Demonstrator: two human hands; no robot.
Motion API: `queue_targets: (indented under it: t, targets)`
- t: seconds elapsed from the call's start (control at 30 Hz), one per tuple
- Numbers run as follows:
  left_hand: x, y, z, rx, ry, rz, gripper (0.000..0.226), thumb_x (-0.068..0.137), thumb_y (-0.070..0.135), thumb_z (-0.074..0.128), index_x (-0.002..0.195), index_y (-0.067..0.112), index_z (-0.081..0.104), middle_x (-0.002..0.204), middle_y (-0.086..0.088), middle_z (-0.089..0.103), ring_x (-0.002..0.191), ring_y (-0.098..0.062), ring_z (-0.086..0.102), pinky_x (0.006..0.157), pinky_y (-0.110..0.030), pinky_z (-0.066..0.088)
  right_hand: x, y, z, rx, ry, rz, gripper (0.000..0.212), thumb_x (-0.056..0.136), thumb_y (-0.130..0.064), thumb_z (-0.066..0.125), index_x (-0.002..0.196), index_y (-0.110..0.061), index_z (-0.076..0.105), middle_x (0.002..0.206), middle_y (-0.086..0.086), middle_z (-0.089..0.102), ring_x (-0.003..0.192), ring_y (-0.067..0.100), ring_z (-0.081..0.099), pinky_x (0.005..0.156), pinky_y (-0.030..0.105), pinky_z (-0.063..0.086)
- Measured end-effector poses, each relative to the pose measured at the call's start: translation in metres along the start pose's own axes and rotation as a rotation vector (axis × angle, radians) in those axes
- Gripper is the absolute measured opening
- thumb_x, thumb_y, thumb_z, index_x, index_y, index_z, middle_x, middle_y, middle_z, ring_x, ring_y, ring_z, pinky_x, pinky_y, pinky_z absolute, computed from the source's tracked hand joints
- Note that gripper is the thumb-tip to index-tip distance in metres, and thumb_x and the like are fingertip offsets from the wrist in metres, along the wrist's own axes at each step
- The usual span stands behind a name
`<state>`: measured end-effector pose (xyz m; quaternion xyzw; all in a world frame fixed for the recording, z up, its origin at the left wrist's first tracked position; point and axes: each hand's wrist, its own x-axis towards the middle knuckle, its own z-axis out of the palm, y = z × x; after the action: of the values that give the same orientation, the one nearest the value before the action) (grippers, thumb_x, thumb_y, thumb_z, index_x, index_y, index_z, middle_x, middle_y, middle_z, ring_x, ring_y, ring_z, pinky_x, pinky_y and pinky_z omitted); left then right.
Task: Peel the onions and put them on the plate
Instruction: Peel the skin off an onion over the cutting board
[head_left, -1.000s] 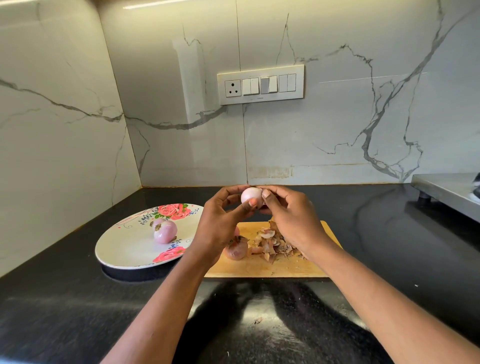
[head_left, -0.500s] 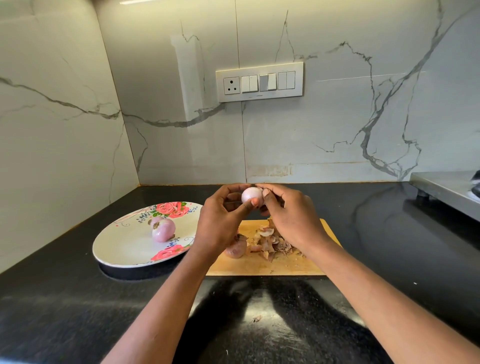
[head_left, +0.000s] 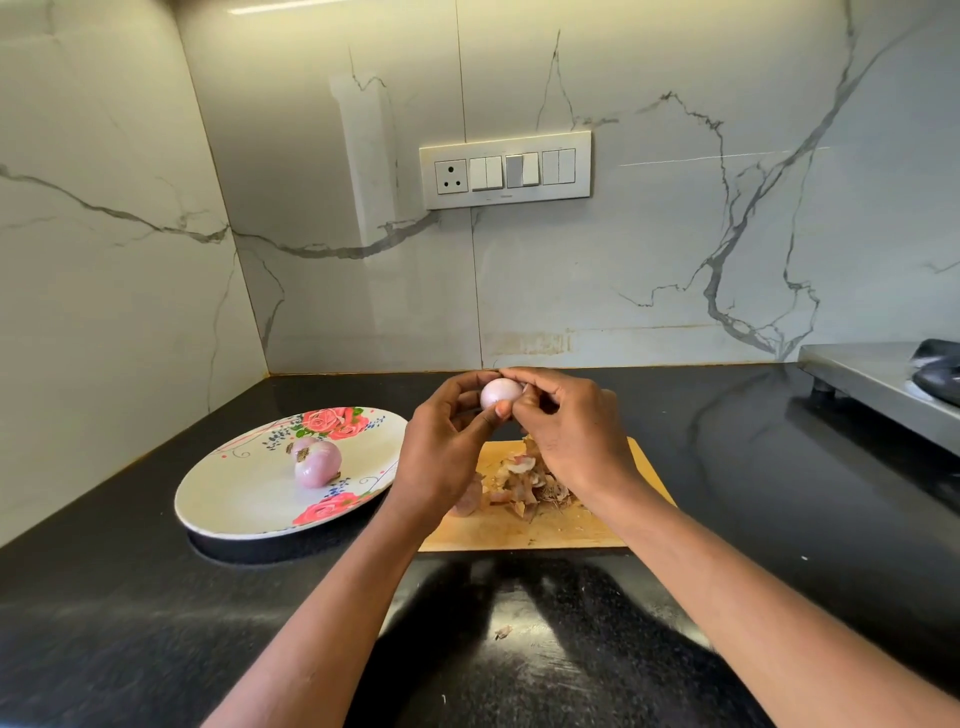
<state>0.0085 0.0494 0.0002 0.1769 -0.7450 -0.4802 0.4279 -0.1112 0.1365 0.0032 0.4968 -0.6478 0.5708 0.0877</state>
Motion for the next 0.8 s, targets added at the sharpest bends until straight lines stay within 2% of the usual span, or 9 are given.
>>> queue_targets:
  t: [0.07,0.2,0.27,0.37,0.43,0.5,0.57,0.67,0.8]
  targets:
    - [0.0,0.0,0.001,-0.014,-0.009,0.0,0.048,0.081,0.035,0.072,0.126,0.017,0.066,0.112,-0.001,0.075,0.106,-0.013,0.071,0.101,-0.041,0.056,-0.001,0.001,0.001,-0.003,0.008,-0.007,0.032,0.094,-0.017,0.071,0.126,-0.018,0.072,0.119,-0.003,0.074,0.105,0.007,0.068,0.085,0.014,0.056]
    - [0.0,-0.001,0.002,-0.027,-0.02,-0.009,0.049,0.083,0.034,0.072,0.128,0.017,0.065,0.115,0.0,0.074,0.109,-0.012,0.07,0.1,-0.036,0.056,0.001,0.003,0.0,0.017,0.001,0.015,0.031,0.094,-0.017,0.07,0.125,-0.02,0.072,0.118,-0.004,0.075,0.103,0.007,0.07,0.085,0.018,0.058]
    - [0.001,-0.001,0.001,-0.042,-0.025,-0.019,0.044,0.086,0.028,0.072,0.128,0.017,0.065,0.114,0.001,0.074,0.107,-0.01,0.07,0.097,-0.031,0.056,0.001,0.003,-0.001,0.025,-0.008,0.02,0.031,0.095,-0.016,0.069,0.125,-0.02,0.072,0.117,-0.004,0.075,0.097,0.008,0.071,0.083,0.02,0.059]
    - [0.001,-0.001,-0.001,-0.08,-0.01,-0.033,0.038,0.09,0.021,0.073,0.127,0.017,0.065,0.113,0.001,0.075,0.106,-0.009,0.071,0.087,-0.02,0.055,0.002,0.005,-0.004,0.092,-0.041,0.047,0.03,0.097,-0.014,0.066,0.126,-0.02,0.072,0.115,-0.004,0.075,0.081,0.004,0.073,0.072,0.014,0.057]
    - [0.002,-0.001,-0.003,-0.098,-0.005,-0.039,0.037,0.091,0.019,0.072,0.127,0.017,0.065,0.115,0.002,0.075,0.107,-0.007,0.07,0.084,-0.016,0.054,0.005,0.007,-0.007,0.188,-0.096,0.112,0.028,0.1,-0.017,0.061,0.126,-0.022,0.071,0.117,-0.004,0.074,0.079,0.004,0.074,0.073,0.019,0.058]
    - [0.003,0.0,-0.006,-0.098,0.001,-0.036,0.037,0.091,0.02,0.073,0.127,0.019,0.065,0.117,0.004,0.073,0.109,-0.007,0.069,0.084,-0.017,0.054,0.009,0.009,-0.008,0.281,-0.145,0.175,0.026,0.101,-0.025,0.061,0.124,-0.023,0.072,0.115,-0.005,0.075,0.085,0.008,0.075,0.085,0.035,0.062]
    - [0.004,0.001,-0.007,-0.07,0.014,-0.027,0.037,0.09,0.022,0.074,0.125,0.022,0.065,0.118,0.008,0.072,0.109,-0.006,0.068,0.086,-0.02,0.055,0.011,0.01,-0.006,0.362,-0.149,0.217,0.025,0.097,-0.032,0.066,0.119,-0.023,0.073,0.108,-0.005,0.076,0.089,0.012,0.076,0.091,0.044,0.06]
    - [0.004,0.002,-0.006,-0.049,0.025,-0.015,0.037,0.087,0.028,0.075,0.122,0.025,0.065,0.117,0.01,0.071,0.109,-0.004,0.067,0.085,-0.018,0.055,0.012,0.013,-0.003,0.406,-0.108,0.23,0.018,0.093,-0.03,0.071,0.11,-0.025,0.076,0.1,-0.003,0.078,0.087,0.016,0.076,0.089,0.046,0.061]
    - [0.002,0.006,-0.004,-0.073,0.056,-0.017,0.051,0.074,0.04,0.077,0.119,0.019,0.065,0.113,0.007,0.071,0.101,0.004,0.067,0.077,-0.012,0.054,0.01,0.014,-0.002,0.376,-0.08,0.186,0.013,0.095,-0.022,0.069,0.106,-0.021,0.076,0.096,-0.003,0.078,0.086,0.013,0.076,0.084,0.039,0.062]
